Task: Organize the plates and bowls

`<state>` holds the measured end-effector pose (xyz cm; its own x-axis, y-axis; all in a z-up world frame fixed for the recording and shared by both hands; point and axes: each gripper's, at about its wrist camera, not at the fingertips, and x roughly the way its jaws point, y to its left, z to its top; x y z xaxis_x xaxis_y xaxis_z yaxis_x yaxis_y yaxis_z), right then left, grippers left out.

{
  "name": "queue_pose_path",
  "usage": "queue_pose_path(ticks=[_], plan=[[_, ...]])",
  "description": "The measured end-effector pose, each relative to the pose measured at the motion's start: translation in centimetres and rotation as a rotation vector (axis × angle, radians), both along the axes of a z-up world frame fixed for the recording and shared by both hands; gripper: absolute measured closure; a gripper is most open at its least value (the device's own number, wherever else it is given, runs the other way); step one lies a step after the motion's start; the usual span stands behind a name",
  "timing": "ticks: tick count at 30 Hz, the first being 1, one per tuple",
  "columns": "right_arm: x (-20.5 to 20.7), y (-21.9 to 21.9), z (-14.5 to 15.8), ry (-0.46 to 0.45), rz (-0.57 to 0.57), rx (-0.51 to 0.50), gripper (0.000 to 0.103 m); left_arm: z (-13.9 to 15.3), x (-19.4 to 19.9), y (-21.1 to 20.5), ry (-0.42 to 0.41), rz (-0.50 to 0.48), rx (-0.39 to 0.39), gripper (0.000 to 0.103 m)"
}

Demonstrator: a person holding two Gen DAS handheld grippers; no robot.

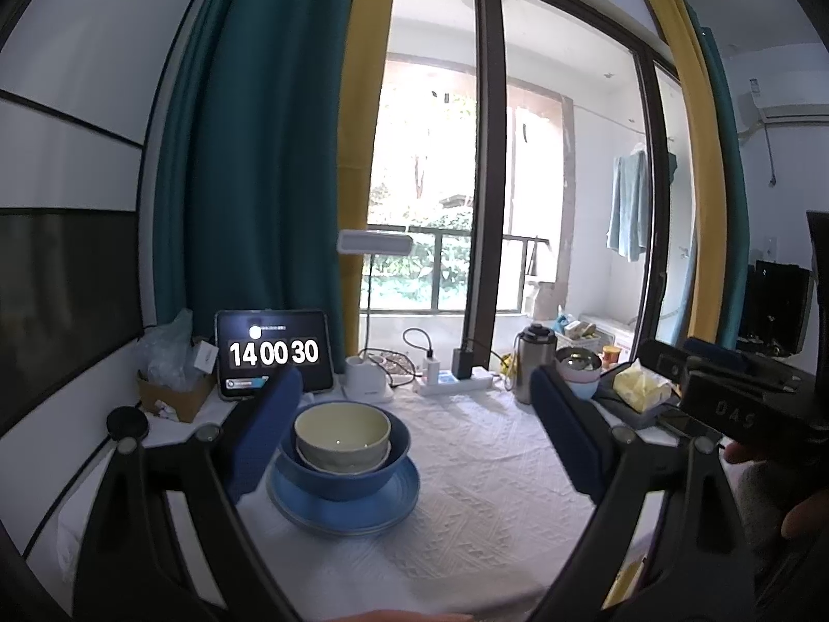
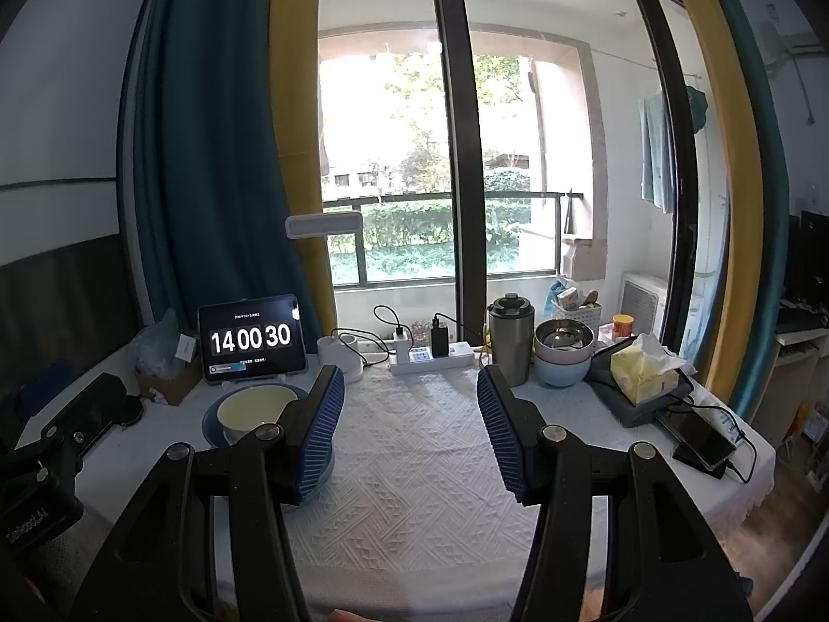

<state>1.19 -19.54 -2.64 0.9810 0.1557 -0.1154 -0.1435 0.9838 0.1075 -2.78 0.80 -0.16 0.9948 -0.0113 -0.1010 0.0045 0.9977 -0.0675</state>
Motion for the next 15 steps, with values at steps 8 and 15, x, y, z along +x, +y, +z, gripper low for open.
queue_pose_path(ticks=[8,15], plan=[[0.05,0.17,0.02,0.001,0.002,-0.003,0.046,0.05,0.16,-0.10,0.002,0.006,-0.003,0.012],[0.22,0.27,0.05,0.004,0.004,-0.005,0.046,0.08,0.18,-0.08,0.001,0.006,-0.003,0.012]])
